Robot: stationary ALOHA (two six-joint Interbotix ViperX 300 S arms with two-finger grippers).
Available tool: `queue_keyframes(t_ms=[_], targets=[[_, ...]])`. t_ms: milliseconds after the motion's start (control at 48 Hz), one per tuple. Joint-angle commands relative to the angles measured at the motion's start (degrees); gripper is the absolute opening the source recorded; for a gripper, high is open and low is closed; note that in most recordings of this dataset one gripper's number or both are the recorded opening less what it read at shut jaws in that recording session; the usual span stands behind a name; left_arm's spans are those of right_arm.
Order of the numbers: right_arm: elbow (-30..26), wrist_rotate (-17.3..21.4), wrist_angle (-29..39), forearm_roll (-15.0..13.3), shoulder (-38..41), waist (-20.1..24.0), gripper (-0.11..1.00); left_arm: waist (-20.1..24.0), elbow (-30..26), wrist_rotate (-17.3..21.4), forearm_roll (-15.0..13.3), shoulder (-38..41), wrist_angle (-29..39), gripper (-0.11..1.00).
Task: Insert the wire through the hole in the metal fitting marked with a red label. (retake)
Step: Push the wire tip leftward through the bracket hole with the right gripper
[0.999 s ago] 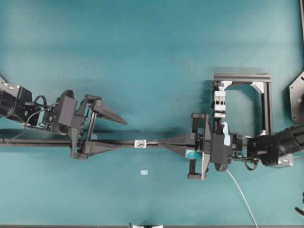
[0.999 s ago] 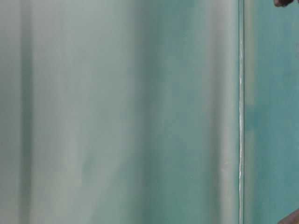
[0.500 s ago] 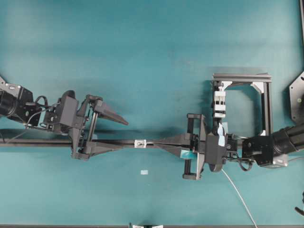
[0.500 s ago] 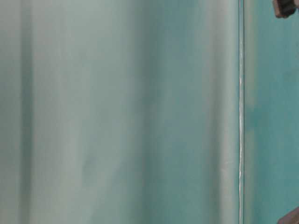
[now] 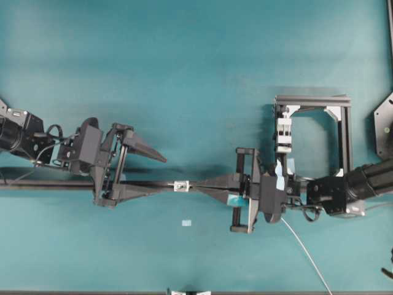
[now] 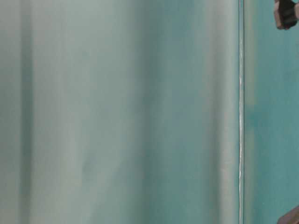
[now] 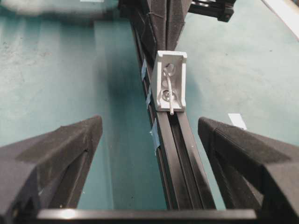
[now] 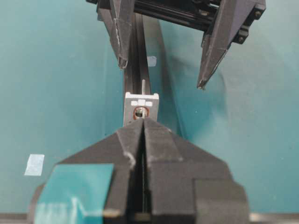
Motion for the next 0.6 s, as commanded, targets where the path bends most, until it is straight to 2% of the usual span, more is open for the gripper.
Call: queue_keyframes(t_ms=[0, 583], targets=[[-0.97, -0.09, -0.26, -0.26, -0.97, -0.26, 0.03, -0.18, -0.44, 0.09, -0.09, -0.7, -0.26, 0.64], [-2.02, -1.23, 0.97, -0.26, -0.88, -0.44, 0.03, -0.18, -0.44, 0.09, -0.09, -0.7, 0.0, 0.64]])
